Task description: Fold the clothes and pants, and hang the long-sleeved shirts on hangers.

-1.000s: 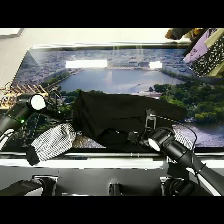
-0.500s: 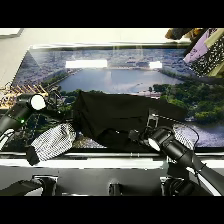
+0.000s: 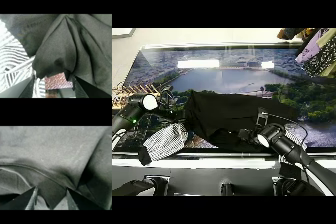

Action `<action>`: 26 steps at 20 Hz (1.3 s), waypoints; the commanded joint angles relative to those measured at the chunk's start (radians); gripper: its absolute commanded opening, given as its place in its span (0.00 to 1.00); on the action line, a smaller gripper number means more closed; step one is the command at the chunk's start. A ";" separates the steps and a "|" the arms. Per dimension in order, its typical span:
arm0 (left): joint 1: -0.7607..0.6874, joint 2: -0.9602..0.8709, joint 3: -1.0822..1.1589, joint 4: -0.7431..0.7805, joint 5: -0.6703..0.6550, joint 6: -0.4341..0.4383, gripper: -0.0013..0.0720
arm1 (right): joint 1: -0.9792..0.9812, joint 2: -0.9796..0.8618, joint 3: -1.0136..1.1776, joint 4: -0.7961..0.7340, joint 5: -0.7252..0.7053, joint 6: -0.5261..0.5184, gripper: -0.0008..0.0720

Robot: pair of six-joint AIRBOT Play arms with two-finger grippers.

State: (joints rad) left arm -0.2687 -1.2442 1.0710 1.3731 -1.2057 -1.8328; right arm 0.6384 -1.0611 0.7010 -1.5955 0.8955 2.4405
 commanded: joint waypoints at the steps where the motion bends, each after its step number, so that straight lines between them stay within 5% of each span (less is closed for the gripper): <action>1: -0.001 -0.001 0.000 0.000 0.002 0.000 0.75 | 0.000 -0.019 0.002 0.020 -0.013 -0.020 0.61; 26: -0.001 -0.002 0.000 0.000 0.019 0.000 0.75 | 0.001 -0.140 0.072 0.054 0.019 -0.103 0.66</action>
State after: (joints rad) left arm -0.2687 -1.2449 1.0710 1.3731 -1.1927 -1.8328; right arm 0.6384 -1.1774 0.7719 -1.5318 0.9184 2.3417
